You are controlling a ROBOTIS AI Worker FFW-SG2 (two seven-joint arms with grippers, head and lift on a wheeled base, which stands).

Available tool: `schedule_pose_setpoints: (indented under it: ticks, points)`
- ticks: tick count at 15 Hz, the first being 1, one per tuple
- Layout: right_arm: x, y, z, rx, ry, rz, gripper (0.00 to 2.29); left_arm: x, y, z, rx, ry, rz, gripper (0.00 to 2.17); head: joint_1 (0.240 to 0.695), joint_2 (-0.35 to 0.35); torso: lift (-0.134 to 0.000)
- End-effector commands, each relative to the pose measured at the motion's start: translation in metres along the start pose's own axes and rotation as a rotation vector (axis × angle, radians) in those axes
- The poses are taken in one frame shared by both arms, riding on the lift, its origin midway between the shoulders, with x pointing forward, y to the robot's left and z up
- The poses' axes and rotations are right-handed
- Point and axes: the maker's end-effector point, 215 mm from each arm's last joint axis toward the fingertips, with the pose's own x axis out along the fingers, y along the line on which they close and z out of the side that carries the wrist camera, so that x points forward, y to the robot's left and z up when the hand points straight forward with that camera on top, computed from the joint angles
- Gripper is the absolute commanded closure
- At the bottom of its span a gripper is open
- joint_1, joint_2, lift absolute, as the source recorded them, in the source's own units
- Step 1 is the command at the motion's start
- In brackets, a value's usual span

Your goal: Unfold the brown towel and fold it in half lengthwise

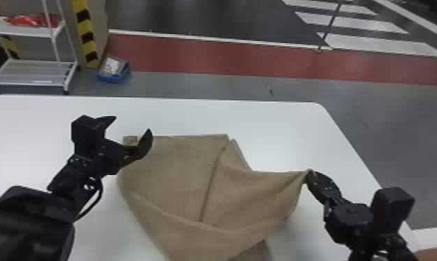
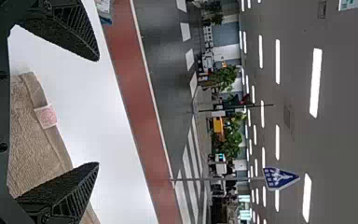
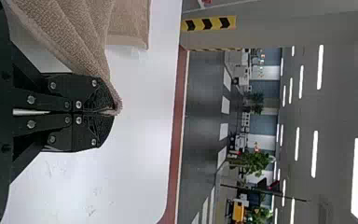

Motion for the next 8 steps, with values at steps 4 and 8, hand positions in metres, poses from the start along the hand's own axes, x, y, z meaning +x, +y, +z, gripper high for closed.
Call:
schedule_pose_setpoints:
  ticks: [4,8]
  points:
    - [-0.009,-0.102,-0.006,0.072,0.045,-0.163,1.3,0.001,0.012,-0.018,0.026,0.034,0.027,0.08,0.695,-0.269,-0.125]
    - [0.0,-0.095,-0.001,0.089,0.024,-0.136,1.3,0.0,0.016,-0.042,0.01,0.108,0.02,0.08,0.695,-0.311,-0.125]
